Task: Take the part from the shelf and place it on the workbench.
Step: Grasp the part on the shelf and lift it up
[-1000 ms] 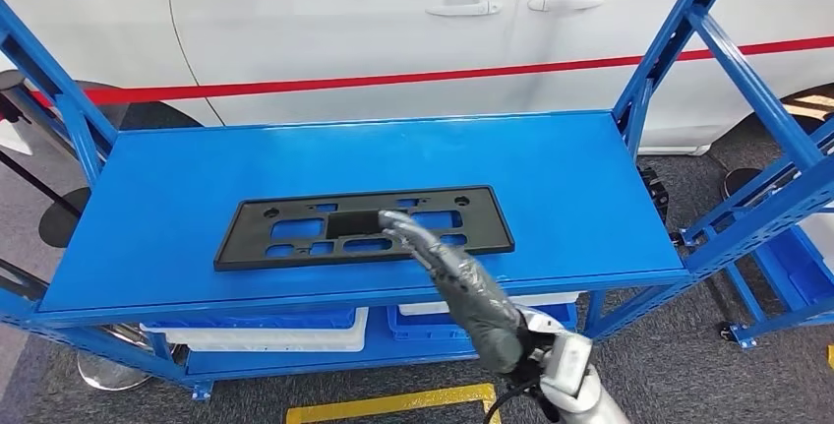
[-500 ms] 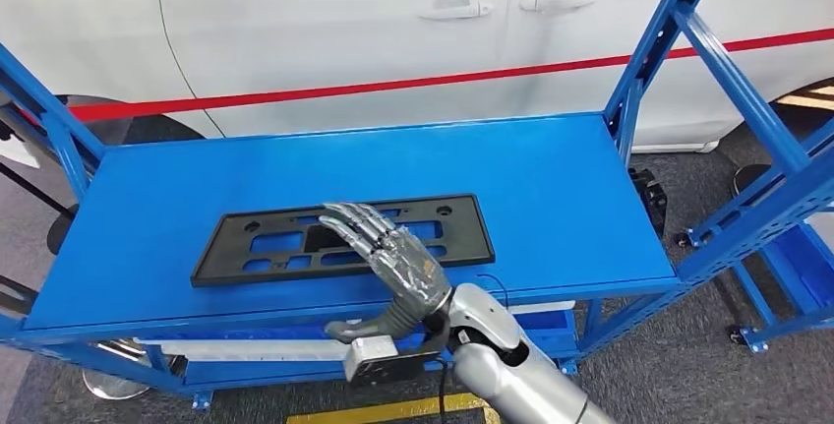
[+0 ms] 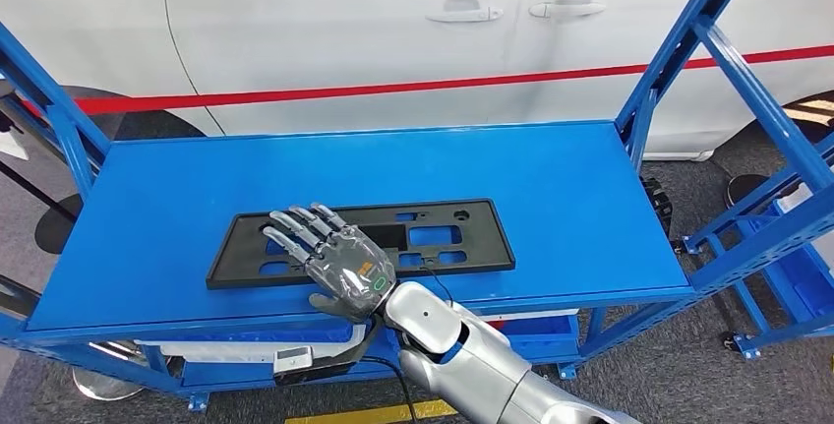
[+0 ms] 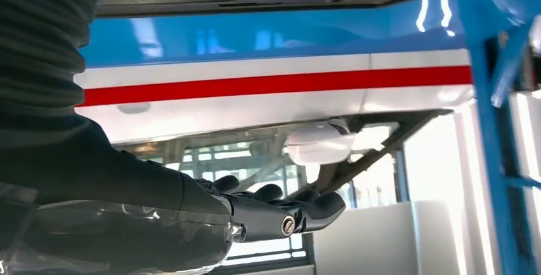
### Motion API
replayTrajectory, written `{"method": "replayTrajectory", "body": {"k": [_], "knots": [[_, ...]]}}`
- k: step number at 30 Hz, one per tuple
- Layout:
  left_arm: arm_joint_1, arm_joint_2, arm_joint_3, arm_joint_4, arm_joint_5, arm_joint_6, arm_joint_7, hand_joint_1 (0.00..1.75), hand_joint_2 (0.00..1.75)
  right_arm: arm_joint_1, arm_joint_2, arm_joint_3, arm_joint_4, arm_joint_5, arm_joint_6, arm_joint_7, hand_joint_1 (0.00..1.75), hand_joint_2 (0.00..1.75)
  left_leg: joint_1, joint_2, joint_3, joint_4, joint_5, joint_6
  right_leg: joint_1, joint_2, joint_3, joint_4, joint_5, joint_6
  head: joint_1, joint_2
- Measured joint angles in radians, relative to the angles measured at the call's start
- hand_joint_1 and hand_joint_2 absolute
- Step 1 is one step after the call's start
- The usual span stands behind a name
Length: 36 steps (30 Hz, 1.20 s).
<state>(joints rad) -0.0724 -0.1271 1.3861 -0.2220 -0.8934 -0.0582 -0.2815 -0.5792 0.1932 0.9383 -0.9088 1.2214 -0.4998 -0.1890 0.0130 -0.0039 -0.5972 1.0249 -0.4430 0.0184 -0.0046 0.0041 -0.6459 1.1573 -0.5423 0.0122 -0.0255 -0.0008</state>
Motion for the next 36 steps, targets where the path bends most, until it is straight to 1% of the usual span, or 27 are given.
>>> {"method": "replayTrajectory", "body": {"k": [1, 2, 3, 4, 5, 7, 8, 10, 12, 13, 15, 17, 18, 19, 20, 21, 22, 23, 24, 26, 28, 29, 32, 33, 34, 35, 36], "knots": [[-0.001, 0.001, 0.000, 0.000, 0.000, 0.000, 0.000, 0.00, 0.00, -0.009, 0.009, 0.003, 0.030, 0.005, -0.004, 0.009, 0.00, 1.75, 0.000, 0.000, 0.000, 0.000, -0.001, 0.003, -0.001, 0.000, -0.034, 0.068, -0.028, 0.003, 0.000, 0.000], [-0.001, 0.001, 0.000, 0.000, -0.001, 0.000, 0.000, 0.00, 0.00, -0.016, 0.016, 0.004, 0.060, 0.011, -0.009, 0.017, 0.00, 1.75, -0.001, -0.001, 0.000, 0.000, -0.001, 0.004, -0.002, 0.000, -0.064, 0.124, -0.044, 0.004, 0.000, 0.000], [0.000, 0.001, 0.000, 0.000, -0.002, -0.001, 0.000, 0.00, 0.00, -0.021, 0.022, 0.006, 0.087, 0.017, -0.016, 0.024, 0.00, 1.75, -0.001, -0.001, 0.001, 0.000, -0.002, 0.004, -0.002, 0.000, -0.081, 0.150, -0.043, 0.004, 0.000, 0.000], [0.000, 0.002, 0.000, 0.000, -0.002, -0.001, 0.000, 0.00, 0.00, -0.026, 0.028, 0.007, 0.112, 0.023, -0.023, 0.030, 0.00, 1.75, -0.002, -0.002, 0.002, 0.000, -0.002, 0.004, -0.001, 0.000, -0.079, 0.138, -0.022, 0.001, 0.000, 0.000], [0.000, 0.002, 0.000, 0.000, -0.003, -0.001, 0.000, 0.00, 0.00, -0.032, 0.034, 0.007, 0.132, 0.030, -0.030, 0.036, 0.00, 1.75, -0.003, -0.003, 0.004, 0.000, -0.003, 0.004, 0.001, 0.000, -0.059, 0.089, 0.012, -0.005, 0.000, 0.000], [0.000, 0.002, 0.000, 0.000, -0.004, -0.001, 0.000, 0.00, 0.00, -0.046, 0.047, 0.008, 0.170, 0.045, -0.044, 0.043, 0.00, 1.75, -0.007, -0.004, 0.007, 0.000, -0.006, 0.000, 0.008, -0.001, 0.003, -0.048, 0.076, -0.023, 0.000, 0.000], [0.000, 0.001, 0.000, 0.000, -0.004, -0.002, 0.000, 0.00, 0.00, -0.051, 0.053, 0.008, 0.187, 0.053, -0.049, 0.047, 0.00, 1.75, -0.007, -0.004, 0.008, 0.000, -0.007, -0.003, 0.012, -0.002, 0.024, -0.096, 0.092, -0.030, 0.000, 0.000], [0.001, 0.001, 0.000, 0.000, -0.005, -0.002, -0.001, 0.00, 0.00, -0.057, 0.063, 0.012, 0.219, 0.069, -0.053, 0.054, 0.00, 1.75, -0.006, -0.003, 0.008, -0.003, -0.007, -0.012, 0.018, -0.002, 0.038, -0.128, 0.093, -0.038, 0.000, 0.000], [0.001, 0.002, 0.000, 0.000, -0.005, -0.002, -0.002, 0.00, 0.00, -0.060, 0.072, 0.015, 0.245, 0.082, -0.048, 0.056, 0.00, 1.75, -0.005, -0.002, 0.011, -0.004, -0.010, -0.023, 0.014, -0.002, 0.045, -0.143, 0.099, -0.042, 0.000, 0.000], [0.001, 0.003, 0.000, 0.000, -0.006, -0.002, -0.002, 0.00, 0.00, -0.062, 0.077, 0.017, 0.258, 0.089, -0.043, 0.055, 0.00, 1.75, -0.005, -0.002, 0.007, 0.008, -0.021, -0.028, 0.011, -0.002, 0.051, -0.152, 0.103, -0.044, 0.000, 0.000], [0.001, 0.005, 0.000, 0.000, -0.006, -0.003, -0.003, 0.00, 0.00, -0.069, 0.089, 0.024, 0.283, 0.105, -0.027, 0.054, 0.00, 1.75, -0.003, -0.002, -0.028, 0.092, -0.070, -0.035, 0.005, -0.004, 0.062, -0.165, 0.107, -0.047, -0.001, 0.000], [0.002, 0.006, 0.000, 0.000, -0.006, -0.004, -0.003, 0.00, 0.00, -0.072, 0.096, 0.033, 0.309, 0.126, -0.011, 0.059, 0.00, 1.75, 0.001, -0.002, -0.087, 0.215, -0.122, -0.043, 0.005, -0.005, 0.064, -0.165, 0.105, -0.050, -0.002, 0.000], [0.002, 0.007, 0.000, 0.000, -0.007, -0.004, -0.003, 0.00, 0.00, -0.072, 0.097, 0.039, 0.322, 0.140, -0.003, 0.067, 0.00, 1.75, 0.003, -0.001, -0.106, 0.249, -0.128, -0.048, 0.005, -0.005, 0.064, -0.163, 0.104, -0.049, -0.002, 0.000], [0.002, 0.007, 0.000, 0.000, -0.007, -0.005, -0.003, 0.00, 0.00, -0.073, 0.098, 0.043, 0.334, 0.154, 0.003, 0.078, 0.00, 1.75, 0.006, -0.001, -0.107, 0.246, -0.113, -0.052, 0.004, -0.004, 0.065, -0.161, 0.101, -0.048, -0.002, 0.000], [0.002, 0.008, 0.000, 0.000, -0.007, -0.005, -0.003, 0.00, 0.00, -0.074, 0.099, 0.047, 0.344, 0.167, 0.010, 0.091, 0.00, 1.75, 0.009, -0.001, -0.089, 0.205, -0.082, -0.055, 0.003, -0.003, 0.066, -0.158, 0.098, -0.045, -0.002, 0.000], [0.002, 0.009, 0.000, 0.000, -0.007, -0.005, -0.003, 0.00, 0.00, -0.078, 0.100, 0.050, 0.354, 0.180, 0.016, 0.106, 0.00, 1.75, 0.013, 0.000, -0.059, 0.139, -0.046, -0.058, 0.001, -0.002, 0.067, -0.152, 0.094, -0.041, -0.002, 0.000], [0.002, 0.010, 0.000, 0.000, -0.007, -0.005, -0.003, 0.00, 0.00, -0.083, 0.102, 0.051, 0.362, 0.190, 0.021, 0.119, 0.02, 1.75, 0.014, 0.000, -0.029, 0.077, -0.022, -0.058, 0.002, -0.001, 0.066, -0.146, 0.089, -0.036, -0.002, 0.000], [0.001, 0.011, 0.000, 0.001, -0.007, -0.005, -0.002, 0.00, 0.00, -0.089, 0.103, 0.051, 0.370, 0.199, 0.027, 0.132, 0.38, 1.75, 0.013, -0.001, -0.007, 0.032, -0.008, -0.054, 0.003, 0.001, 0.064, -0.139, 0.084, -0.030, -0.001, 0.000], [0.001, 0.011, 0.000, 0.001, -0.007, -0.005, -0.002, 0.00, 0.00, -0.095, 0.104, 0.051, 0.378, 0.206, 0.033, 0.144, 0.75, 1.75, 0.012, -0.002, 0.004, 0.009, -0.005, -0.049, 0.005, 0.001, 0.062, -0.134, 0.082, -0.025, 0.000, 0.000], [0.001, 0.011, 0.000, 0.001, -0.007, -0.005, -0.002, 0.00, 0.00, -0.103, 0.106, 0.052, 0.394, 0.219, 0.037, 0.166, 1.51, 1.75, 0.009, -0.004, 0.006, 0.005, -0.008, -0.033, 0.006, 0.002, 0.062, -0.133, 0.081, -0.017, 0.002, 0.000], [0.001, 0.011, 0.000, 0.001, -0.007, -0.005, -0.003, 0.00, 0.00, -0.109, 0.107, 0.052, 0.408, 0.228, 0.037, 0.186, 1.52, 1.75, 0.011, -0.003, 0.008, 0.001, -0.005, -0.020, 0.003, 0.001, 0.058, -0.119, 0.069, -0.008, 0.003, 0.000], [0.000, 0.012, 0.000, 0.001, -0.007, -0.005, -0.004, 0.00, 0.00, -0.110, 0.107, 0.052, 0.414, 0.232, 0.036, 0.196, 1.51, 1.75, 0.012, -0.003, 0.009, -0.001, -0.003, -0.013, 0.001, 0.001, 0.046, -0.090, 0.049, -0.002, 0.003, 0.000], [-0.001, 0.013, 0.000, 0.001, -0.007, -0.005, -0.006, 0.00, 0.00, -0.111, 0.107, 0.052, 0.434, 0.243, 0.033, 0.220, 1.54, 1.75, 0.011, -0.001, 0.007, -0.002, -0.002, -0.004, -0.002, 0.000, -0.041, 0.088, -0.037, 0.007, 0.004, 0.000], [-0.001, 0.013, 0.000, 0.001, -0.007, -0.005, -0.006, 0.00, 0.00, -0.110, 0.107, 0.052, 0.440, 0.246, 0.030, 0.226, 1.55, 1.75, 0.010, -0.001, 0.007, -0.002, -0.002, -0.003, -0.002, 0.000, -0.065, 0.134, -0.047, 0.008, 0.004, 0.000], [-0.001, 0.013, 0.000, 0.001, -0.007, -0.005, -0.006, 0.00, 0.00, -0.111, 0.107, 0.051, 0.445, 0.248, 0.028, 0.231, 1.56, 1.75, 0.010, -0.001, 0.008, -0.002, -0.002, -0.003, -0.002, 0.000, -0.072, 0.146, -0.040, 0.007, 0.004, 0.000], [-0.001, 0.013, 0.000, 0.001, -0.007, -0.005, -0.006, 0.00, 0.00, -0.112, 0.107, 0.051, 0.448, 0.250, 0.025, 0.236, 1.58, 1.75, 0.009, -0.002, 0.009, -0.002, -0.002, -0.004, -0.002, 0.000, -0.061, 0.119, -0.014, 0.004, 0.004, 0.000], [-0.001, 0.013, 0.000, 0.001, -0.008, -0.005, -0.006, 0.00, 0.00, -0.113, 0.107, 0.051, 0.450, 0.252, 0.021, 0.240, 1.60, 1.75, 0.009, -0.003, 0.010, -0.002, -0.003, -0.004, -0.001, 0.000, -0.031, 0.057, 0.023, -0.002, 0.004, 0.000]]}}
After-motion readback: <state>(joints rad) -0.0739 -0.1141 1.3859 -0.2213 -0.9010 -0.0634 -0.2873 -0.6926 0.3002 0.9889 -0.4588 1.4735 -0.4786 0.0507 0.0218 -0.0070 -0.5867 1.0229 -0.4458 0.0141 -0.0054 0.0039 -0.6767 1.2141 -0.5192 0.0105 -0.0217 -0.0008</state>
